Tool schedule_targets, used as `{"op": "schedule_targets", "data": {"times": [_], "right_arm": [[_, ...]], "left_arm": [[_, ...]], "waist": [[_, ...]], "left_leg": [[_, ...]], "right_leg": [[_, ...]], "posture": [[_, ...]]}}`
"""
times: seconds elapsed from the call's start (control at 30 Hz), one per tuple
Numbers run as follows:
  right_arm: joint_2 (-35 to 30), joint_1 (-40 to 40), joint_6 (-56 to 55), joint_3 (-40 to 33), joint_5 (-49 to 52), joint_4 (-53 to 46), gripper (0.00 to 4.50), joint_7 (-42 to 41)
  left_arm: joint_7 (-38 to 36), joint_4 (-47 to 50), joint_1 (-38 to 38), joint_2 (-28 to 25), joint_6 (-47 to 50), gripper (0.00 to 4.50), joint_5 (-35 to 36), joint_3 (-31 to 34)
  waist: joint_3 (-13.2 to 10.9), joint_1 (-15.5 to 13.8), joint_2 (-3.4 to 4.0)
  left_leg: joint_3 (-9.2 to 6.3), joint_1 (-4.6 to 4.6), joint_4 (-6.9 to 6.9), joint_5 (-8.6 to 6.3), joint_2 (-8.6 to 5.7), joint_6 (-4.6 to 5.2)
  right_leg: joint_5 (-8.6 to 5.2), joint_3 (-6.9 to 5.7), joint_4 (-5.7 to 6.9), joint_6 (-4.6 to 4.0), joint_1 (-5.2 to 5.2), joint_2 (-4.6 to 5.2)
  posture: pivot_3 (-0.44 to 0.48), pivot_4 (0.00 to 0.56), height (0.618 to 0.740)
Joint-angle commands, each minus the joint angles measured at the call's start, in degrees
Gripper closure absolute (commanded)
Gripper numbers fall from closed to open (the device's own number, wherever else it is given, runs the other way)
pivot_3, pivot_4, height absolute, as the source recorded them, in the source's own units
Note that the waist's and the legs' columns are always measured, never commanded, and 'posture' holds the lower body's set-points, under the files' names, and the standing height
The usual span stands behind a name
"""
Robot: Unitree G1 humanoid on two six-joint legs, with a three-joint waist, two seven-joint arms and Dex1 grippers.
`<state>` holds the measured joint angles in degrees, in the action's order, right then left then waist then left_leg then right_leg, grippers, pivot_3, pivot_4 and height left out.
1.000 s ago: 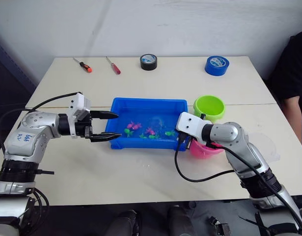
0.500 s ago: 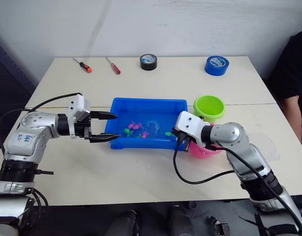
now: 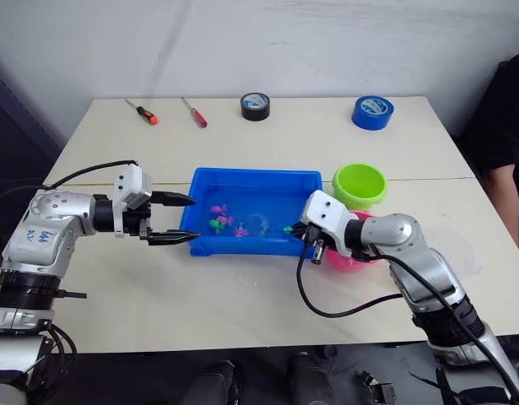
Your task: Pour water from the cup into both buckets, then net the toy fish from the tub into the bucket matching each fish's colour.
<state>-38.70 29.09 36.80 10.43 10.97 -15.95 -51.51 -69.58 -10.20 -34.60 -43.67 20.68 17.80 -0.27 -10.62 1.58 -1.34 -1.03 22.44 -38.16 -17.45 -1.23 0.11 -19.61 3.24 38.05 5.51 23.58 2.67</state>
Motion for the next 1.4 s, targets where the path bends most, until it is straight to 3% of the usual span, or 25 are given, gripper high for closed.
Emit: {"op": "schedule_targets", "data": {"times": [0.03,0.17,0.3,0.73,1.03,1.4], "right_arm": [[0.8,1.4,3.1,-3.7,2.8,-2.0,4.50,1.6],[1.1,1.8,4.7,-4.2,3.5,-1.4,4.50,2.8],[-1.0,1.7,-0.7,-1.4,-0.6,-0.7,4.50,2.6],[0.5,4.1,-8.9,5.5,-6.7,1.8,4.50,2.4],[3.6,7.5,-16.3,9.5,-12.8,8.0,4.50,2.6],[7.5,9.2,-17.7,10.7,-13.9,10.8,4.50,0.8]], "left_arm": [[-0.4,0.4,-0.9,-0.6,-0.8,0.03,0.3,0.7],[-0.4,0.2,-1.0,-0.4,-1.0,0.03,0.2,0.5],[-1.3,-1.3,-1.0,-1.3,-3.0,0.03,-1.3,-0.4],[-3.5,-1.7,0.3,-4.0,-3.5,0.03,-1.9,0.3],[-3.1,-2.5,1.2,-5.0,-4.6,0.03,-2.5,0.5],[-2.2,-2.4,0.9,-5.1,-4.4,0.03,-2.0,1.1]], "waist": [[0.0,0.0,0.00],[0.0,0.0,0.00],[0.0,0.0,0.00],[0.0,0.0,0.00],[0.0,0.3,0.00],[0.0,0.1,0.00]], "left_leg": [[0.00,0.00,0.00,0.00,0.00,0.01],[0.00,0.00,0.00,0.00,0.00,0.01],[0.00,0.00,0.01,-0.01,-0.01,0.02],[0.01,0.00,0.03,-0.02,-0.01,0.03],[0.02,-0.02,0.05,0.00,0.01,0.00],[0.02,-0.01,0.04,0.02,0.00,-0.04]], "right_leg": [[0.00,0.00,0.00,0.00,0.00,0.00],[0.00,0.01,0.01,0.00,0.01,0.00],[0.00,0.00,-0.01,0.00,0.00,0.01],[0.00,0.00,-0.02,0.00,0.02,0.01],[0.00,-0.01,0.04,0.00,0.06,-0.01],[0.00,-0.01,0.04,-0.01,0.05,0.00]], "posture": [[0.000,0.150,0.736],[0.000,0.150,0.736],[0.000,0.150,0.736],[0.000,0.150,0.736],[0.000,0.150,0.736],[0.000,0.150,0.736]]}}
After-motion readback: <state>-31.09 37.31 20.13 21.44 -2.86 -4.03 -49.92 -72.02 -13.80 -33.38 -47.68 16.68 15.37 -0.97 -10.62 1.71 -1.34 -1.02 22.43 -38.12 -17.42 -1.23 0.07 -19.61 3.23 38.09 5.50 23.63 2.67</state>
